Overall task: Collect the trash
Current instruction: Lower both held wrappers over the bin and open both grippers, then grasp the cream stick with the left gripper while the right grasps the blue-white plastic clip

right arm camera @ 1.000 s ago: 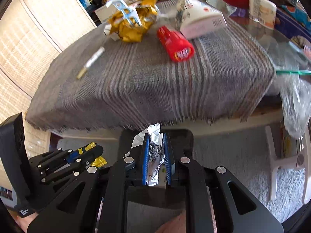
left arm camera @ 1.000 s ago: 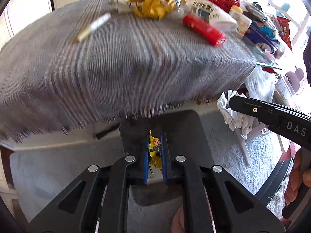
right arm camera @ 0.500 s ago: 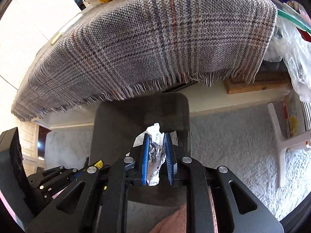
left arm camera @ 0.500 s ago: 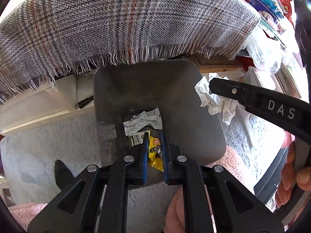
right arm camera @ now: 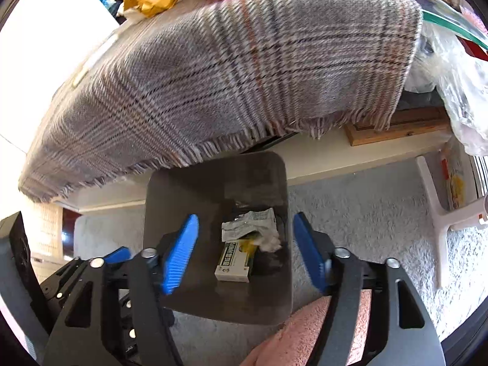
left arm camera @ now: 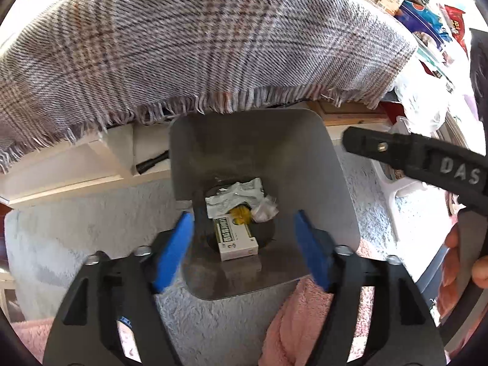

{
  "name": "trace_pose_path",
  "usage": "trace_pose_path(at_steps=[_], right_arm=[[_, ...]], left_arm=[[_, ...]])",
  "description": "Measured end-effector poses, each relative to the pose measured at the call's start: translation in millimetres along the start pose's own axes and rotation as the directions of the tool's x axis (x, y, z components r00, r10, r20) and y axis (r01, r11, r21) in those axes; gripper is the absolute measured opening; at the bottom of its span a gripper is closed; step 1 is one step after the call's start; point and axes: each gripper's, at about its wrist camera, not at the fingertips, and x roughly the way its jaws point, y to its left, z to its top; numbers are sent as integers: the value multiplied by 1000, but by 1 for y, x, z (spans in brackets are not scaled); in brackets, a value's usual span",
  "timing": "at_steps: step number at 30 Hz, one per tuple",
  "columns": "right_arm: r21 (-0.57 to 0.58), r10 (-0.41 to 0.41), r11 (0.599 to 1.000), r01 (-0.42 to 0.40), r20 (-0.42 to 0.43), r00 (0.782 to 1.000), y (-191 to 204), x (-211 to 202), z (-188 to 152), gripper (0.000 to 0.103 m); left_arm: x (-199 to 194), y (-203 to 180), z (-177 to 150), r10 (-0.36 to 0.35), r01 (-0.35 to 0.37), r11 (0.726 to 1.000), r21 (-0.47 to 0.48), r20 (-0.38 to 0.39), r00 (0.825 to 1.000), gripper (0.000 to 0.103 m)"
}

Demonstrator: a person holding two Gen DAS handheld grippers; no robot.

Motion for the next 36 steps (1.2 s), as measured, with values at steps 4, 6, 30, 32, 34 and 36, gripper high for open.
trace_pose_path(at_steps=[4, 6, 30, 32, 34, 36], right_arm=[[2, -22, 1000, 22, 28, 999, -3, -11, 6, 90], [7, -20, 1000, 19, 35, 999, -4, -18, 10, 92], [-145, 61, 989, -20, 285, 956, 65, -108, 153, 95], [-157, 63, 987, -18, 285, 956, 72, -103, 164, 95], [-167, 68, 986, -21, 278, 958, 76, -96, 175, 94], [-176, 71, 984, -21, 281, 957, 82, -89, 184, 93]], left_arm=[[-11, 3, 4, 19, -19, 1000, 5, 25, 1000, 90], [-17, 5, 8, 15, -15, 1000, -4, 26, 1000, 93], [-117, 73, 155, 109, -101, 994, -53, 200, 974, 95], [-113, 78, 167, 123, -117, 992, -44, 201, 972, 94], [-105, 83, 179, 130, -125, 991, -38, 192, 973, 93], [-98, 87, 189, 135, -132, 991, -31, 189, 973, 87]])
